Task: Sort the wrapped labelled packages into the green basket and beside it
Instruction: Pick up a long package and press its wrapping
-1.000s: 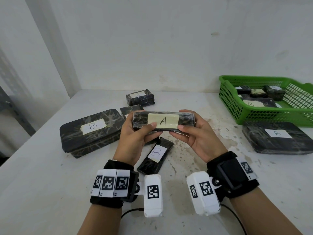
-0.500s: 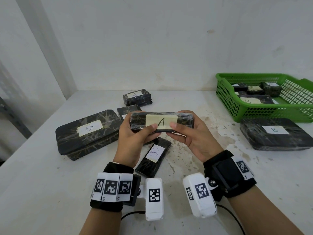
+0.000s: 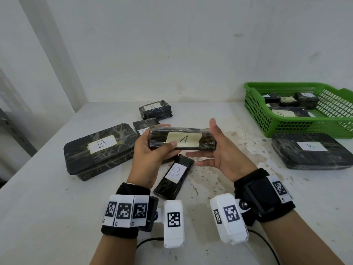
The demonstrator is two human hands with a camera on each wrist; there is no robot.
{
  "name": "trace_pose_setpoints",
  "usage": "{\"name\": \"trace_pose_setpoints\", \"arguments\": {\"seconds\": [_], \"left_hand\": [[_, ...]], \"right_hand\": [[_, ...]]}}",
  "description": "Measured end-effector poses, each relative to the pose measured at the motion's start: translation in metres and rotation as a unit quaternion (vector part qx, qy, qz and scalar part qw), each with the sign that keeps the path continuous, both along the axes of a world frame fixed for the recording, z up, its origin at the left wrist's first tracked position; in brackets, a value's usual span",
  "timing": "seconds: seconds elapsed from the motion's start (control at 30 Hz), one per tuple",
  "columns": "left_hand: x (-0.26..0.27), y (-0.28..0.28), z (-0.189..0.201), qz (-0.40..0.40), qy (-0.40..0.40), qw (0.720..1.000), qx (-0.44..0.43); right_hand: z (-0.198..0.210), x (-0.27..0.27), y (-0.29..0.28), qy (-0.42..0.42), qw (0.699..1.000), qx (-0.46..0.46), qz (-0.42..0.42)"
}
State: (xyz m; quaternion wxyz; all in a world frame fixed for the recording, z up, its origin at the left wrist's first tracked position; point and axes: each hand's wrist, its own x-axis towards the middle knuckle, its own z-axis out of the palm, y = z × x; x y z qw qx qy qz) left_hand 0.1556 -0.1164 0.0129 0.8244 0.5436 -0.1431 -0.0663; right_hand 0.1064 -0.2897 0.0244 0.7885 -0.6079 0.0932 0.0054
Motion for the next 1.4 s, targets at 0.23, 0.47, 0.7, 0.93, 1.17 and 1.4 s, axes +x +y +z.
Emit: {"name": "trace_pose_setpoints", "arguments": {"seconds": [0.23, 0.47, 0.7, 0.93, 1.17, 1.4], "left_hand": [[0.002, 0.0, 0.003, -0.027, 0.055, 0.997, -0.055], [-0.001, -0.004, 0.006, 0.011, 0.064, 0.996, -0.057], [-0.002, -0.003, 0.002, -0.003, 0.023, 0.999, -0.045], [-0.003, -0.005, 0.004, 0.006, 0.022, 0.999, -0.043], [0.0, -0.001, 0.005, -0.002, 0.063, 0.993, -0.097], [0.001, -0.003, 0.003, -0.005, 0.06, 0.996, -0.071]], "right_hand": [[0.0, 0.002, -0.001, -0.103, 0.986, 0.108, -0.074], [-0.001, 0.001, 0.003, -0.142, 0.983, 0.109, -0.047], [-0.012, 0.006, -0.001, -0.136, 0.987, 0.015, -0.089], [-0.012, 0.007, -0.002, -0.174, 0.98, -0.011, -0.096], [-0.008, 0.004, -0.001, -0.173, 0.981, -0.012, -0.09], [-0.008, 0.005, -0.001, -0.172, 0.981, -0.024, -0.091]]}}
